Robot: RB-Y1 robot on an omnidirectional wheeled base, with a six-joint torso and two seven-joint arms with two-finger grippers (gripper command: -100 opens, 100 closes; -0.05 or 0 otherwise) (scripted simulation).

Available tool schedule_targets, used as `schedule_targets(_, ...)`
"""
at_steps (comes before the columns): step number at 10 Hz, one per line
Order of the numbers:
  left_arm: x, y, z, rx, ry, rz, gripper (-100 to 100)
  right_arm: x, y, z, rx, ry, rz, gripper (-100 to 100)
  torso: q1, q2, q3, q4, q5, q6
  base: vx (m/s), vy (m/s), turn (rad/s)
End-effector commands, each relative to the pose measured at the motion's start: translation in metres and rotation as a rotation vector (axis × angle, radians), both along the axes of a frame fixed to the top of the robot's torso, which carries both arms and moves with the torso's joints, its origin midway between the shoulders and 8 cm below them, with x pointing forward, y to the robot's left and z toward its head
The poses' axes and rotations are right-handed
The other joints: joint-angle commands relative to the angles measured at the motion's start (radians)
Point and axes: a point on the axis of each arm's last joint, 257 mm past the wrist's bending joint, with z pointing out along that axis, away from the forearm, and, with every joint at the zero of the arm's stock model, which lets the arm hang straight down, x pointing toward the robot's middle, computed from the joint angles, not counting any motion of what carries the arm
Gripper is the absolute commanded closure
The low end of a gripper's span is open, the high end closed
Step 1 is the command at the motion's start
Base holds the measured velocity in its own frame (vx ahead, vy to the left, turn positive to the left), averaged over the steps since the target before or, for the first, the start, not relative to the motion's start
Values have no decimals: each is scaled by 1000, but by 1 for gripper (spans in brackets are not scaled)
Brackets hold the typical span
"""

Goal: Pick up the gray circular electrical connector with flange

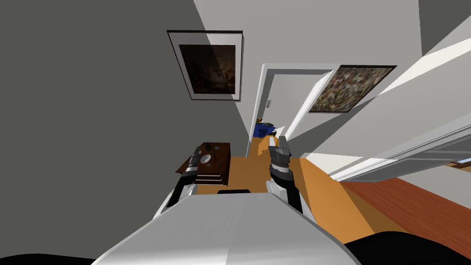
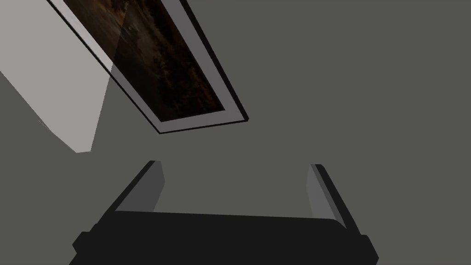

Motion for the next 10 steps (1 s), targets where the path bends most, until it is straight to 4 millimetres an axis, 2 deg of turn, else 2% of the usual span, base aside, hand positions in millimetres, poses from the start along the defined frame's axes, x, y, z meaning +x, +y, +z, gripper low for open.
schedule_targets(1,4,5,-12,2,26,9,-100,0,0,0,0,0,0,0,0,0,0,0,0,0,-2,-9,-87)
schedule_targets(2,5,14,-27,4,58,24,-100,0,0,0,0,0,0,0,0,0,0,0,0,0,-1,-11,-286)
schedule_targets(5,5,27,-58,1,121,46,-100,0,0,0,0,0,0,0,0,0,0,0,0,0,1,-10,-108)
schedule_targets(8,2,50,-91,-1,192,84,-100,0,0,0,0,0,0,0,1,0,0,0,0,-1,0,-5,-188)
schedule_targets(10,-3,65,-121,-6,254,111,-100,0,0,0,0,0,0,0,1,0,0,0,0,-1,0,-2,-154)
